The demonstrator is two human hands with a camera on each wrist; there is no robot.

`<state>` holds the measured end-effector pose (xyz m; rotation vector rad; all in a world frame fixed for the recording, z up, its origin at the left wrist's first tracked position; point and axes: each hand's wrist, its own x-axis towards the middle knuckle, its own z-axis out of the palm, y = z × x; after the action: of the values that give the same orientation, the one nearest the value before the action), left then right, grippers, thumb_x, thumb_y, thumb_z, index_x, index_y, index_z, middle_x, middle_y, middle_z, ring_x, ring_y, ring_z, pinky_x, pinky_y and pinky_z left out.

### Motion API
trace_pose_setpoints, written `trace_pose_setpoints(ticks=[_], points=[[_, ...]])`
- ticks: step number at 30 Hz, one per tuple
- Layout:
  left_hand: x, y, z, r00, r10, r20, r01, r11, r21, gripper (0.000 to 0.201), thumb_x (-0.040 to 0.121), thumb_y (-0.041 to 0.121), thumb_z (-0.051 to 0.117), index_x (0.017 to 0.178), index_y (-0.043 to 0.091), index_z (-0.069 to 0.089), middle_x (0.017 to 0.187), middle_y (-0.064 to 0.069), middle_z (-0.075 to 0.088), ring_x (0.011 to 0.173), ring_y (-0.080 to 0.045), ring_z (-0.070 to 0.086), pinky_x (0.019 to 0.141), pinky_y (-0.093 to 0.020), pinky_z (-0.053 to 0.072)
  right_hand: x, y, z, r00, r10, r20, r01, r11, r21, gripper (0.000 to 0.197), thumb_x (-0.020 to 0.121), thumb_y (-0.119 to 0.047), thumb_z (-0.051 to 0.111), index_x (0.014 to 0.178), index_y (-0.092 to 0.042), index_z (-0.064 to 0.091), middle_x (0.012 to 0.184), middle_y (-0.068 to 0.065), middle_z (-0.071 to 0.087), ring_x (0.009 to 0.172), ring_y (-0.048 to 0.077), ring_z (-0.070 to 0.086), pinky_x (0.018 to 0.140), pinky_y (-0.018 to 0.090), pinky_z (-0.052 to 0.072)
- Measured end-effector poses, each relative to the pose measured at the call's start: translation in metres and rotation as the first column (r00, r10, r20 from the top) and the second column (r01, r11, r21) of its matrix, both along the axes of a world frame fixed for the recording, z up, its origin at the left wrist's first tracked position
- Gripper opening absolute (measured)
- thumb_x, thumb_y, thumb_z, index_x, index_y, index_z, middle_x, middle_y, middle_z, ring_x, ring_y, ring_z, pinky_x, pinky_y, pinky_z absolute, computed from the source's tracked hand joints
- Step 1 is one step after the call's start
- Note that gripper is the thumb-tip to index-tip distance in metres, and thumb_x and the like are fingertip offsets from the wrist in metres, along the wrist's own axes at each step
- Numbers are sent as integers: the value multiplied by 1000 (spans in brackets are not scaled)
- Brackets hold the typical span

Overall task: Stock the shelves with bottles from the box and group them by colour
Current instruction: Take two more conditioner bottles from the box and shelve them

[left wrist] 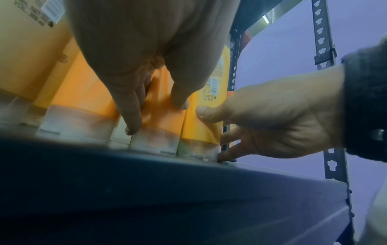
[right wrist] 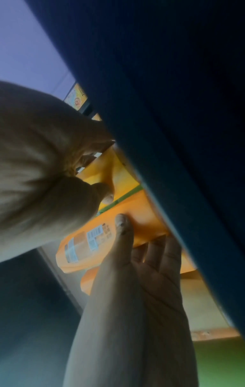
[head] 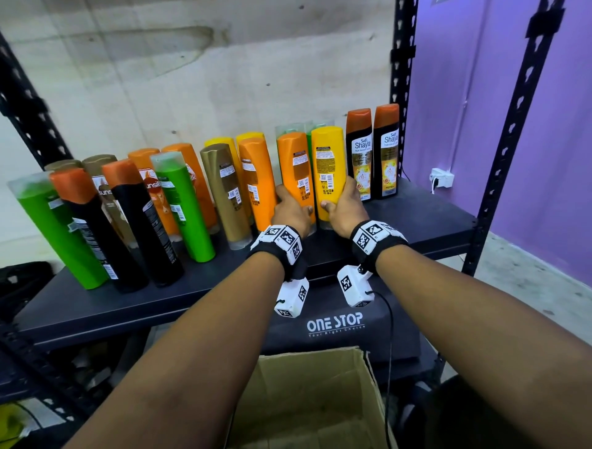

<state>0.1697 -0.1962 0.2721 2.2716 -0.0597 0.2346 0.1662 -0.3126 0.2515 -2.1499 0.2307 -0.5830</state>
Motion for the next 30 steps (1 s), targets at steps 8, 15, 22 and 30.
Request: trace_pose_setpoints(ticks=[8, 15, 22, 30], points=[[6, -5, 0, 1000, 24, -17, -25, 1000, -12, 63, 99, 22, 63, 145, 14, 21, 133, -18, 57, 117, -40, 61, 92, -49, 49, 3, 1, -5, 1000, -20, 11, 20, 1000, -24, 67, 98, -25, 62, 150, -15, 21, 146, 15, 39, 121, 37, 55, 98, 47, 47], [6, -6, -6, 998, 36, 41, -36, 999, -7, 61, 99, 21, 63, 145, 12, 24, 130, -19, 60, 113, -41, 63, 81, -43, 47, 0, 4, -15, 995, -65, 70, 67, 997, -34, 67, 98, -31, 61, 151, -18, 22, 148, 11, 40, 122, 38, 55, 92, 48, 48], [-1, 1, -5, 1000, -1, 0, 1, 999, 49, 67, 96, 16, 66, 147, 12, 24, 136, -19, 56, 122, -41, 58, 96, -48, 47, -6, 1, -18, 999, -26, 39, 26, 1000, -11, 66, 97, -19, 62, 151, -14, 24, 148, 17, 40, 128, 38, 49, 105, 48, 42], [-18, 21, -23, 991, -123, 55, 122, 992, 30, 56, 101, 24, 57, 150, 13, 34, 147, -14, 52, 132, -39, 50, 107, -45, 41, -17, -4, -16, 998, -29, 48, 29, 1000, -2, 65, 98, -18, 60, 153, -11, 27, 151, 15, 40, 136, 33, 44, 109, 43, 39]])
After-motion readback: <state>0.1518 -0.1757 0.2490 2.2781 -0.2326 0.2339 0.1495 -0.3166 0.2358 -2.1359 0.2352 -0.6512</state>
